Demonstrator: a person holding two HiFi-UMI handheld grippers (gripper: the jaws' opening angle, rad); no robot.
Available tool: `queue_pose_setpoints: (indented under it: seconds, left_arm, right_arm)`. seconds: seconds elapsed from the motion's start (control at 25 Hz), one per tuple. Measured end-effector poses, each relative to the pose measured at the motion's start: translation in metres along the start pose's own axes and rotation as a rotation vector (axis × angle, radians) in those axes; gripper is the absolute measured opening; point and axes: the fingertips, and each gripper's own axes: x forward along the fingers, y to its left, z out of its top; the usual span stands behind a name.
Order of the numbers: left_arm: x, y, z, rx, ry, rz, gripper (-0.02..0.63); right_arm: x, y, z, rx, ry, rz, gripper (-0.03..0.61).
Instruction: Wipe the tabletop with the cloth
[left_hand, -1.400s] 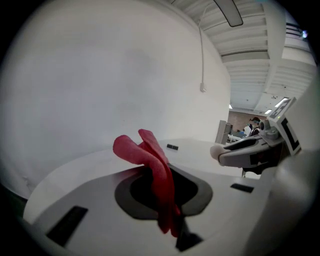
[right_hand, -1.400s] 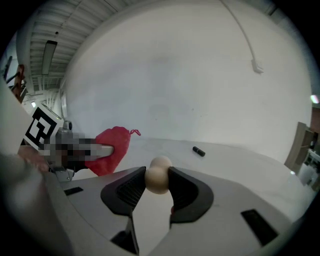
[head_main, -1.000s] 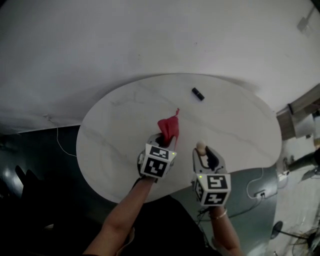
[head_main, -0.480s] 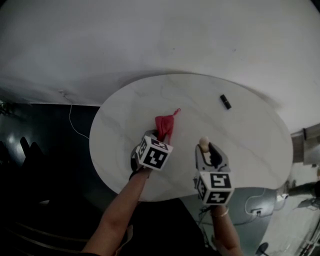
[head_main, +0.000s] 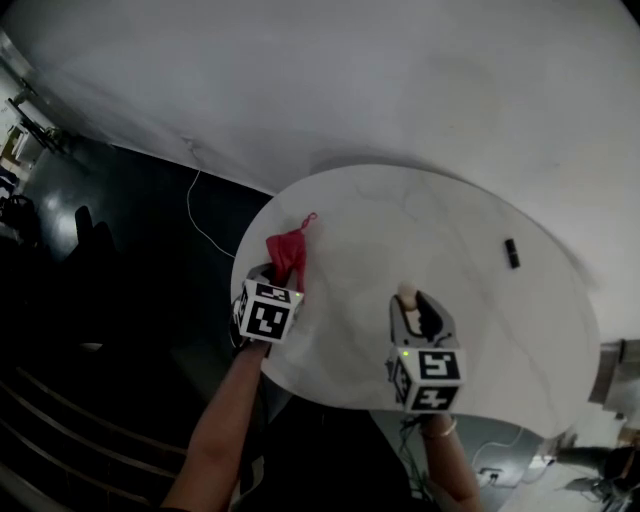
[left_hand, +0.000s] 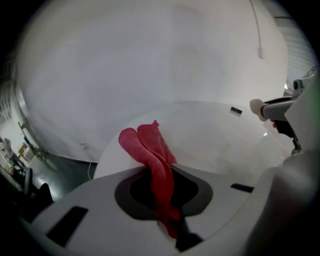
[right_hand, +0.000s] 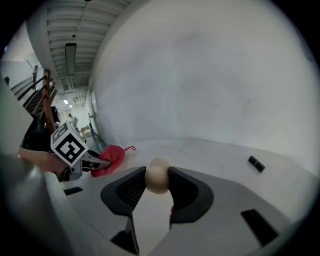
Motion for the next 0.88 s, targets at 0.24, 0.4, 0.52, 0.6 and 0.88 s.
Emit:
queue_pose_setpoints:
  seconds: [0.24, 0.4, 0.52, 0.6, 0.88]
  left_arm:
    - [-0.028, 0.073, -0.039, -0.114, 0.049, 0.135, 0.041]
    - [-0.039, 0.104, -0.051, -0.152, 0.070, 0.207, 0.041]
    - [-0.054, 0.124, -0.042, -0.166, 0.050, 0.270, 0.041]
    - [-0.061, 0.122, -0.024, -0.171, 0.007, 0.258, 0.041]
    - [-0.052, 0.034, 0.080, -0.058, -0.152, 0.051, 0.041]
  right_arm:
    - [0.009, 0.019, 0.007, -0.023, -0.020, 0.040, 0.138]
    - [0.005, 0.017, 0.007, -0.021, -0.025, 0.032, 0.138]
    - [0.000, 0.008, 0.006, -0.008, -0.030, 0.016, 0.138]
    - [-0.007, -0.001, 0.005, 0.004, -0.035, 0.000, 0.138]
    - [-0.031, -0.039, -0.004, 0.064, -0.056, -0.084, 0.138]
